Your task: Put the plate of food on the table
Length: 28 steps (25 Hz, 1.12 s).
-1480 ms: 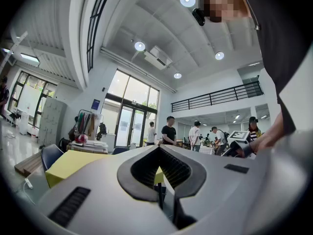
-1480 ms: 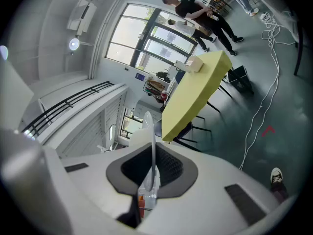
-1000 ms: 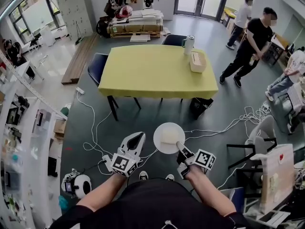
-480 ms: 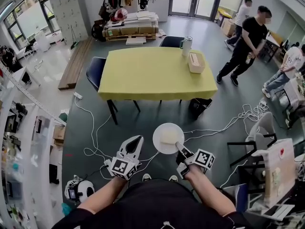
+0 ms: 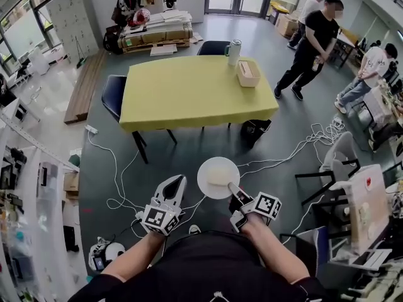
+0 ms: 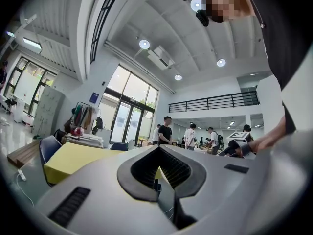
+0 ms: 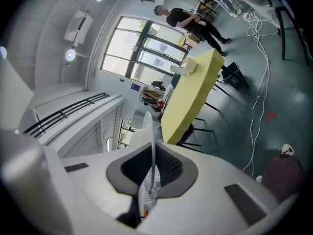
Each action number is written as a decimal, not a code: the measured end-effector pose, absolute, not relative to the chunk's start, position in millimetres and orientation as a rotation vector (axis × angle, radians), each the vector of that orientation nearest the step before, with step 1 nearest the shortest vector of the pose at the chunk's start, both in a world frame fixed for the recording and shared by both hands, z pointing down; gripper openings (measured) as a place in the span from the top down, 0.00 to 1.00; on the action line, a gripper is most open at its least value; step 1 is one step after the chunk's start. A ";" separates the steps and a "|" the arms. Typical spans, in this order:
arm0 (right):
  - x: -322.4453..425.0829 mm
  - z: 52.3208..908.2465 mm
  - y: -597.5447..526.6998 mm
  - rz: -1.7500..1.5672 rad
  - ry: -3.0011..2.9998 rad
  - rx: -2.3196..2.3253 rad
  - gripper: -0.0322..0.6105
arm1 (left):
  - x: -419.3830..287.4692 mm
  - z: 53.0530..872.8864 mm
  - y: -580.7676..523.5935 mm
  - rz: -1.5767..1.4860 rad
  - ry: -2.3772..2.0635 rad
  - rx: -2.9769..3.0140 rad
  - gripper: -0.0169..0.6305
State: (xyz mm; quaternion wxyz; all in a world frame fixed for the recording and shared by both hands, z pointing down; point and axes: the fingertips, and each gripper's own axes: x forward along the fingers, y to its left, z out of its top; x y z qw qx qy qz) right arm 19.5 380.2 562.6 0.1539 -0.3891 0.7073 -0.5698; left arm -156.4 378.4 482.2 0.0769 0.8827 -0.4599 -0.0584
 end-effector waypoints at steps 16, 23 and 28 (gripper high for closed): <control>45.5 572.5 318.4 -1.647 2.012 -1.111 0.91 | -138.2 498.3 307.4 -0.170 -1.429 2.583 0.96; 64.3 564.3 255.4 -1.654 2.052 -1.059 0.91 | -116.9 492.0 248.7 -0.168 -1.495 2.548 0.96; 80.2 562.2 214.8 -1.684 2.062 -1.024 0.91 | -98.9 487.6 208.9 -0.167 -1.541 2.520 0.96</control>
